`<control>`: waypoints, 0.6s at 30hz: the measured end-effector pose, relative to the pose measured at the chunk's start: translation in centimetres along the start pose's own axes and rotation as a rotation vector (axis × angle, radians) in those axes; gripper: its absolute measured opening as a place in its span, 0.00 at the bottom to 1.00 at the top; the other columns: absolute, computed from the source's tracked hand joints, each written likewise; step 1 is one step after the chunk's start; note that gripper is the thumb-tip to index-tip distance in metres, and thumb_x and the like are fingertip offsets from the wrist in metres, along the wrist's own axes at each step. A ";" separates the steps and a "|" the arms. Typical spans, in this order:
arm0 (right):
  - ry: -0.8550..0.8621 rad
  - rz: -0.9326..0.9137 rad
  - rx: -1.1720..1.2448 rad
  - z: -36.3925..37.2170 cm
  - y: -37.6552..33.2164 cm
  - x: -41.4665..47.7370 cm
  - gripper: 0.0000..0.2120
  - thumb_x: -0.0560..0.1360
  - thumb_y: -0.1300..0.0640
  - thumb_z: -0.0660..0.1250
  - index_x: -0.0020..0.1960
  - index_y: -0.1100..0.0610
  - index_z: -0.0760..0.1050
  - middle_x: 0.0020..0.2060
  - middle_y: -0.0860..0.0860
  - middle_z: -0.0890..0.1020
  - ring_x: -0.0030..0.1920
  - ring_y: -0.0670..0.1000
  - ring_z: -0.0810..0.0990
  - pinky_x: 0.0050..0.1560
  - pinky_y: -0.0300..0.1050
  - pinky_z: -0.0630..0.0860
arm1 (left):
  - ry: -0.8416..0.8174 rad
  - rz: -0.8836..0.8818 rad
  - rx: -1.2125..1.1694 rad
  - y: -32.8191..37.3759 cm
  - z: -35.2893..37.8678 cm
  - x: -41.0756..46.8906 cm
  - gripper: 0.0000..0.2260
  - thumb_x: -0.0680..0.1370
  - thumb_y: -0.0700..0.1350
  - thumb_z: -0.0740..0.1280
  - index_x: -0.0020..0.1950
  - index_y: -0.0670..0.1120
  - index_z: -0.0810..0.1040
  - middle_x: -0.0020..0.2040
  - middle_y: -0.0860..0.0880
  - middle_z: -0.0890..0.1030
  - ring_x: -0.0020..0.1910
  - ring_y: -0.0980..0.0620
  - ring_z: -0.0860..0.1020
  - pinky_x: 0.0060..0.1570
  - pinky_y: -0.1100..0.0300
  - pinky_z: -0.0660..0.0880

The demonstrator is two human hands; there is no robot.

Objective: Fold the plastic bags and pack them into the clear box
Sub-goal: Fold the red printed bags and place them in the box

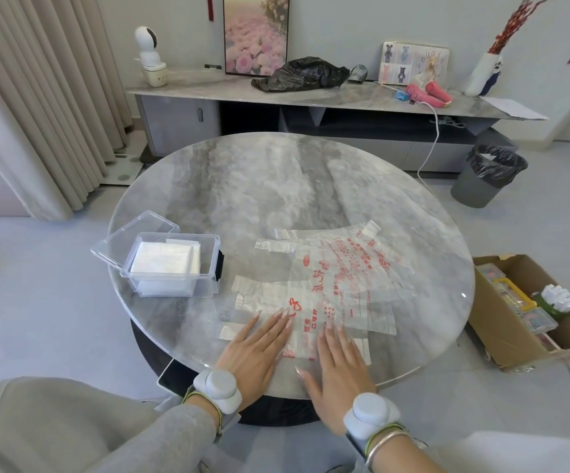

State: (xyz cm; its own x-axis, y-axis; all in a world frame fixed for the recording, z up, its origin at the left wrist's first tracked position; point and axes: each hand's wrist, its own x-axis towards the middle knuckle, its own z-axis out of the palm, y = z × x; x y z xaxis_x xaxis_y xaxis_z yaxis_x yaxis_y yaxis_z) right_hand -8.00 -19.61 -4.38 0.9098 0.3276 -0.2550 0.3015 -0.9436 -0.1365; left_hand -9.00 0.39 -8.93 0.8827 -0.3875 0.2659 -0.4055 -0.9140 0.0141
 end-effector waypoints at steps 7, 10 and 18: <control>0.047 -0.001 -0.010 1.2 0.0 -1.0 0.40 0.78 0.35 0.37 0.65 0.61 0.76 0.67 0.58 0.73 0.70 0.56 0.64 0.67 0.50 0.57 | -0.043 0.051 -0.007 0.1 -0.2 -0.7 0.23 0.82 0.49 0.54 0.76 0.44 0.66 0.77 0.47 0.64 0.76 0.49 0.60 0.71 0.49 0.58; 0.059 0.006 -0.015 0.6 0.0 -1.5 0.42 0.78 0.36 0.36 0.62 0.63 0.78 0.64 0.58 0.77 0.68 0.57 0.69 0.63 0.53 0.62 | -0.080 0.058 -0.013 0.1 -0.5 -0.8 0.25 0.78 0.47 0.55 0.75 0.45 0.67 0.76 0.48 0.66 0.75 0.50 0.63 0.72 0.49 0.64; 0.039 0.019 -0.055 -1.9 -1.4 -2.2 0.31 0.77 0.39 0.48 0.60 0.59 0.79 0.60 0.53 0.79 0.61 0.54 0.78 0.52 0.50 0.79 | -0.083 0.048 -0.098 0.5 -1.8 -0.9 0.23 0.75 0.47 0.55 0.68 0.48 0.76 0.69 0.50 0.75 0.68 0.51 0.73 0.64 0.54 0.73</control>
State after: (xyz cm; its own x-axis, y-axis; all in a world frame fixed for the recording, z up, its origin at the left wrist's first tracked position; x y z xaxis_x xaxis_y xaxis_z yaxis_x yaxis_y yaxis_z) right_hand -9.93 -19.06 -1.82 0.9256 0.3085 -0.2192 0.2984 -0.9512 -0.0787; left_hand -10.41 0.44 -7.42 0.8767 -0.4429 0.1877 -0.4654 -0.8797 0.0981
